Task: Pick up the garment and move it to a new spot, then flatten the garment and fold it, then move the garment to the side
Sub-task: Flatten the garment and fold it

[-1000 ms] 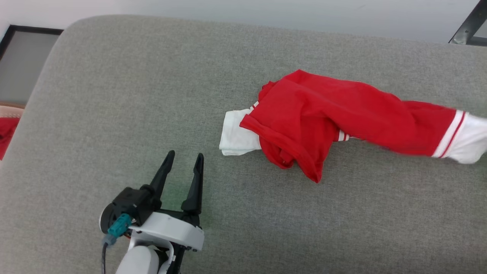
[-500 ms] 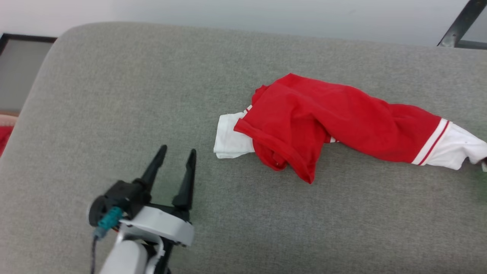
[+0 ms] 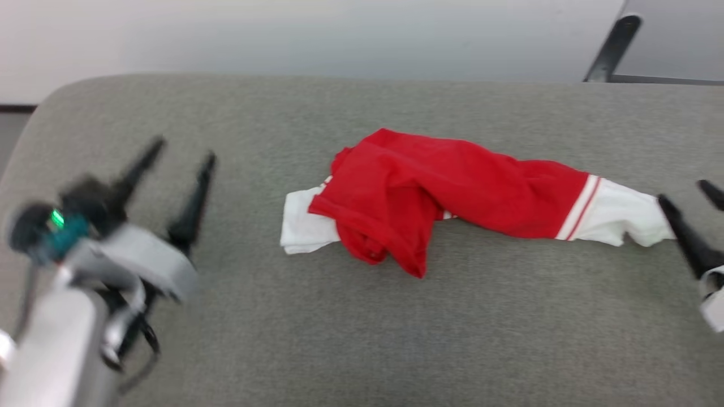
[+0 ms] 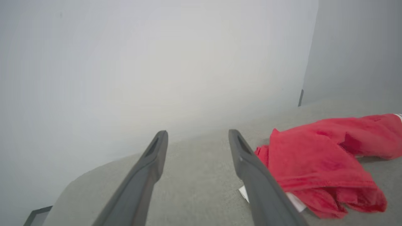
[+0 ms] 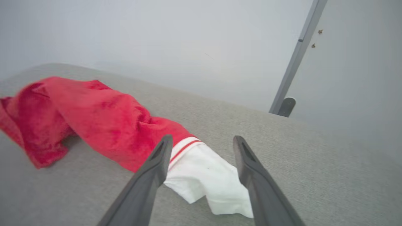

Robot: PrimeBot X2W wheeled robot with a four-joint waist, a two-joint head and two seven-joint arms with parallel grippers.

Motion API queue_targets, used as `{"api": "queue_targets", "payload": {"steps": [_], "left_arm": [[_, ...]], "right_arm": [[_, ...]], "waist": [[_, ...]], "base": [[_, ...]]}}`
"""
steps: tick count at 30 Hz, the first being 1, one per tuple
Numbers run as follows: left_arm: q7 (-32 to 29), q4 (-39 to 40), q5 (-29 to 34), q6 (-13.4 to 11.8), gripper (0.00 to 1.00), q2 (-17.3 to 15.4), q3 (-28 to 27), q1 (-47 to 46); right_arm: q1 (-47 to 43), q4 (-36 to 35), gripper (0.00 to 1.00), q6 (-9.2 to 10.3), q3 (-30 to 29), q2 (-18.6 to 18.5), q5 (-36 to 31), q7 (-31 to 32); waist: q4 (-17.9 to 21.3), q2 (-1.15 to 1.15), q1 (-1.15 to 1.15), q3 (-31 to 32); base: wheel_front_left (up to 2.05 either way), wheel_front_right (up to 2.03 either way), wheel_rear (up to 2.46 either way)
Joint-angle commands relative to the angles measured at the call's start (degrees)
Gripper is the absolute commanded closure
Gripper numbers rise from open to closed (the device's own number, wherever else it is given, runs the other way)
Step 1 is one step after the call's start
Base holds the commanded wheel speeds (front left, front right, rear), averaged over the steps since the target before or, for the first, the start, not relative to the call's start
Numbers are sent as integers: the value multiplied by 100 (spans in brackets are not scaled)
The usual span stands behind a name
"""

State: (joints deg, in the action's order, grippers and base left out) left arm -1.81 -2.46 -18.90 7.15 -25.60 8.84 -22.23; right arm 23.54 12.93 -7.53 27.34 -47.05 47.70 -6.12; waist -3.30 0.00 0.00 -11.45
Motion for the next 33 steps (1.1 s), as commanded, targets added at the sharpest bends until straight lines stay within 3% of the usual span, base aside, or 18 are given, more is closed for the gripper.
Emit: {"api": "queue_targets", "payload": {"steps": [1, 4, 7, 12, 16, 19, 26, 33], "left_arm": [[-98, 14, -127, 30, 0, -49, 14, -141], [-648, -46, -384, 34, 0, -436, 309, -654], [-1400, -260, -1041, 37, 0, -693, 831, -1217], [-3156, -1004, -2166, 28, 0, -987, 1488, -2073], [-4802, -1898, -2915, 18, 0, -967, 1721, -2393], [-5721, -2317, -3372, -204, 0, -920, 1678, -2559], [-6410, -2710, -3792, -591, 0, -769, 1586, -2699], [-6524, -2856, -3606, -578, 0, -857, 1777, -2650]], "right_arm": [[-123, -118, 0, 6, -92, 80, -40, -38], [-481, -649, 0, 5, -404, 492, -134, -94], [-825, -1115, 0, 6, -689, 959, -247, -73], [-1299, -1678, 0, 5, -1064, 1620, -544, 40], [-1520, -1852, 0, 6, -1258, 1951, -818, 159], [-1610, -1920, 0, 5, -1366, 2118, -933, 240], [-1609, -2059, 0, 5, -1475, 2266, -1115, 349], [-1508, -2130, 0, 5, -1481, 2292, -1220, 447]], "waist": [[204, 0, 0, 96], [361, 0, 0, 87], [494, 0, 0, 33], [726, 0, 0, -110], [944, 0, 0, -191], [1077, 0, 0, -265], [1243, 0, 0, -440], [1298, 0, 0, -534]], "base": [[0, 0, 0], [0, 0, 0], [0, 0, 0], [0, 0, 0], [0, 0, 0], [0, 0, 0], [0, 0, 0], [0, 0, 0]]}}
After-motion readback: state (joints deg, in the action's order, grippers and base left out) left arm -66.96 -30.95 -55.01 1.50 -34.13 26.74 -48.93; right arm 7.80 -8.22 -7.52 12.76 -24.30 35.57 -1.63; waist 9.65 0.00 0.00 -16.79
